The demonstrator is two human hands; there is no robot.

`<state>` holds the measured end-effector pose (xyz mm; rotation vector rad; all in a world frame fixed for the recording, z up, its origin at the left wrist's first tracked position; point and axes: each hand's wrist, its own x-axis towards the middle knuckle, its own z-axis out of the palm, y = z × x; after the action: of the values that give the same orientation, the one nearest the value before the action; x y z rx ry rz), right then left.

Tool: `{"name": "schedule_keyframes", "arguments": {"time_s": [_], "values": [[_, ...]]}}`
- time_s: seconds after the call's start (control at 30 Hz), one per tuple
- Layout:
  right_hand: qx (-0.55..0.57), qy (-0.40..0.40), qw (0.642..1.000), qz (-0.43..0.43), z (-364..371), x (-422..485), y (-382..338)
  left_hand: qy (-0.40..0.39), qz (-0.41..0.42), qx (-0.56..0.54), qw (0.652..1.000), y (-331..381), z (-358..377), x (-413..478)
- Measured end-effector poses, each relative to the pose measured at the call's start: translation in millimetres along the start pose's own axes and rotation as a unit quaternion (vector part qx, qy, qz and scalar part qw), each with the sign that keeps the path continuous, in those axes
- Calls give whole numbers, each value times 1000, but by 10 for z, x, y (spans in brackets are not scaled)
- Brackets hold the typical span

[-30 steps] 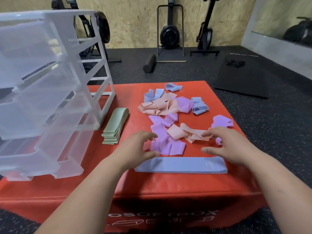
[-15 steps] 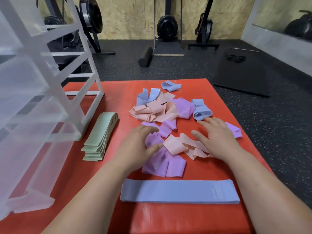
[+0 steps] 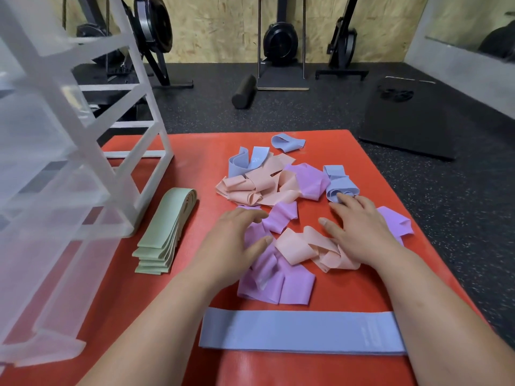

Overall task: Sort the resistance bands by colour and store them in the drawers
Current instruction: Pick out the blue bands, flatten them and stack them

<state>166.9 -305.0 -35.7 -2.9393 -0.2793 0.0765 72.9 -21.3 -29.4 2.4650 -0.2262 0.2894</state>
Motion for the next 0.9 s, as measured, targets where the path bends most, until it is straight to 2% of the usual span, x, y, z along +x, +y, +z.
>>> {"name": "schedule_keyframes", "arguments": {"time_s": [0.1, 0.23, 0.33, 0.4, 0.5, 0.57, 0.73, 0.8, 0.9], "values": [[-2, -53, 999, 6, 45, -38, 32, -3, -5, 9, 1000, 60, -8, -55], [18, -35, 999, 25, 11, -74, -21, -9, 7, 28, 1000, 130, -34, -153], [54, 17, 998, 24, -81, -137, -80, -13, 6, 31, 999, 142, -87, -233], [105, 102, 989, 2, -223, -199, -123, -15, 1, 30, 999, 135, -125, -262], [214, 225, 951, 3, -537, -355, -196, -4, -8, 26, 1000, 122, -156, -252], [306, 251, 918, 20, -718, -470, -225, 9, -10, 19, 1000, 140, -153, -234], [509, 229, 830, -9, -872, -582, -209, 44, 8, -28, 999, 294, -103, -184], [532, 217, 818, -27, -926, -630, -228, 54, 19, -38, 998, 359, -66, -171], [529, 207, 820, -69, -1005, -692, -289, 72, 42, -72, 994, 465, -42, -152]]}}
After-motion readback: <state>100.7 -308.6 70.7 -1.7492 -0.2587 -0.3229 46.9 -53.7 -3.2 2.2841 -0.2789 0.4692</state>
